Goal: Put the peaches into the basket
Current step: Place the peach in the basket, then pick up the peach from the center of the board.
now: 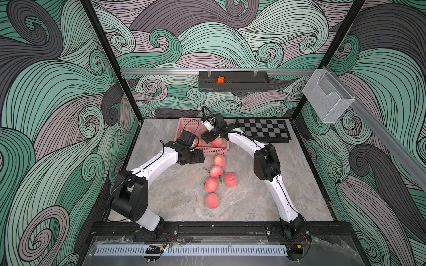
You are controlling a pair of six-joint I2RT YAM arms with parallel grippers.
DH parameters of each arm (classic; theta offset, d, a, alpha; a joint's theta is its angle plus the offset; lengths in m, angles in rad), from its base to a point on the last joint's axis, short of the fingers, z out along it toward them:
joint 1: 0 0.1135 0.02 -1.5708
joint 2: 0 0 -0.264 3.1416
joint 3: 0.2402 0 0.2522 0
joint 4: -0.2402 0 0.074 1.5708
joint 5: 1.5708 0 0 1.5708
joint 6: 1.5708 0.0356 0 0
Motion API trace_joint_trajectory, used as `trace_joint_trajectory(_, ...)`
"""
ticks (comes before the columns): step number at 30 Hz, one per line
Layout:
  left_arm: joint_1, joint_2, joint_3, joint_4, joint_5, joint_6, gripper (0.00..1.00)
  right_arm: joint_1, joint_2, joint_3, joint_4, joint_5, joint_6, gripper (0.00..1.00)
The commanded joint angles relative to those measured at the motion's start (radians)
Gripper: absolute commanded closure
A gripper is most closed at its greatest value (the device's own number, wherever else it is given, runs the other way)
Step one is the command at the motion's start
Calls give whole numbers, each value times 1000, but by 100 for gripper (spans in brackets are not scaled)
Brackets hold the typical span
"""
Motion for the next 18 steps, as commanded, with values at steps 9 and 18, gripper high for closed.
trace_joint_trajectory(9,-118,-192,-112,-49,-11,-53,12,-4,-423,-372,50,-62,23,2)
trace_joint_trajectory(18,-195,-262,-193,-40,20,-103,11,2,-821,-823,54,-9,116,1)
